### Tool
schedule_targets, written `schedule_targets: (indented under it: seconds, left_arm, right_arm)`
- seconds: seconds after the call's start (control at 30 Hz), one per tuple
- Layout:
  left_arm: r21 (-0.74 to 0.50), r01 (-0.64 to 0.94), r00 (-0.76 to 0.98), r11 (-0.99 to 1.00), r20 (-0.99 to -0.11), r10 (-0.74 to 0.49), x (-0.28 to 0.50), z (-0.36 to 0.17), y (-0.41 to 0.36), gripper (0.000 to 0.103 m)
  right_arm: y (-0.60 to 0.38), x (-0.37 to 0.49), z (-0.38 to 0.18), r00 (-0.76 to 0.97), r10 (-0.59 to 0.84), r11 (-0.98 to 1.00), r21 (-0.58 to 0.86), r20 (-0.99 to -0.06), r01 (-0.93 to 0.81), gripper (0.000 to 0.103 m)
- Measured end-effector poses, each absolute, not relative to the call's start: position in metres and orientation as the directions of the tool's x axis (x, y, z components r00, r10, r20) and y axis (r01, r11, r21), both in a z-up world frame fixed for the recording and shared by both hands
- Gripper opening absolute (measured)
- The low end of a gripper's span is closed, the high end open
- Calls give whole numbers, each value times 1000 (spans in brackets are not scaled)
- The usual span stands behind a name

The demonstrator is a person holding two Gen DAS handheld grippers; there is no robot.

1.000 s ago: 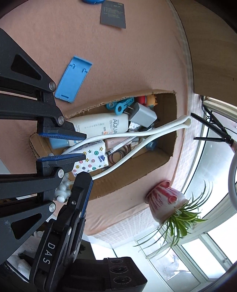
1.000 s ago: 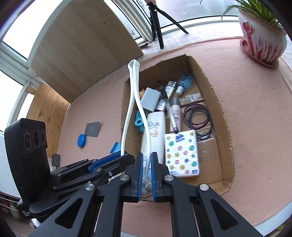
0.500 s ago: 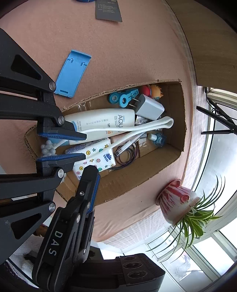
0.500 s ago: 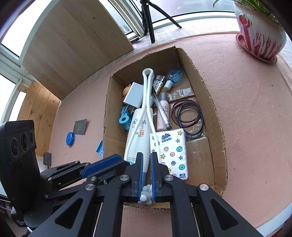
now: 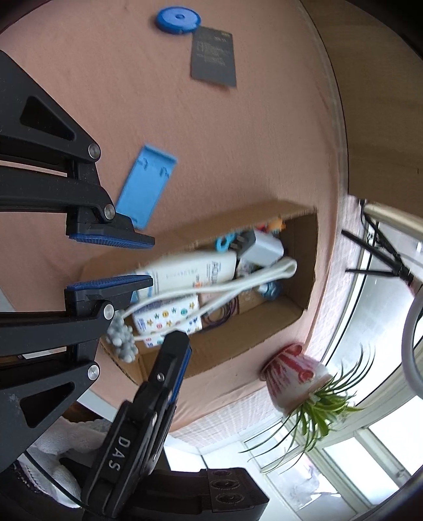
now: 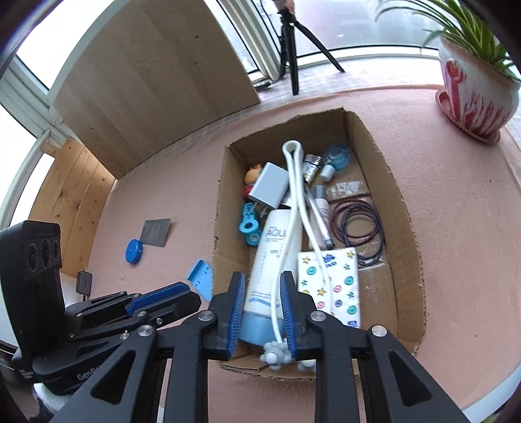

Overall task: Organize objects
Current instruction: 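Lower the cord into the box and open both grippers, then move the right gripper over the dark grey card while the left moves aside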

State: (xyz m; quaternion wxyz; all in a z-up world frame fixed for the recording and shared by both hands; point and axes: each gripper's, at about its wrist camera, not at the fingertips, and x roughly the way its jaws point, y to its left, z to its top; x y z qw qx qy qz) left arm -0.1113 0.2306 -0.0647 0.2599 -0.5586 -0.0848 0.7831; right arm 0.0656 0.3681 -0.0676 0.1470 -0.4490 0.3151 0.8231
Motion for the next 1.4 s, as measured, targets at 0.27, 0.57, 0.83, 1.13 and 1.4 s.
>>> schedule_targets:
  seconds: [0.27, 0.57, 0.83, 1.13, 1.4]
  left_arm:
    - [-409, -186, -296, -894, -844, 448, -111, -70, 147, 24]
    - [-382, -53, -338, -923, -863, 376, -113, -81, 53, 28]
    - [-353, -35, -339, -935, -876, 343, -134, -86, 14, 29]
    - [-314, -67, -311, -947, -896, 318, -235, -99, 19, 33]
    - [-321, -15, -227, -947, -921, 316, -296, -140, 18, 33]
  right_arm:
    - [331, 42, -57, -581, -26, -811, 357, -813, -463, 21]
    - [290, -1, -62, -580, -62, -852, 346, -812, -394, 32]
    - [279, -45, -95, -468, -110, -842, 332, -877, -425, 32]
    - [262, -26, -119, -449, -184, -781, 407, -874, -474, 32]
    - [267, -4, -108, -469, -163, -755, 416, -868, -507, 32]
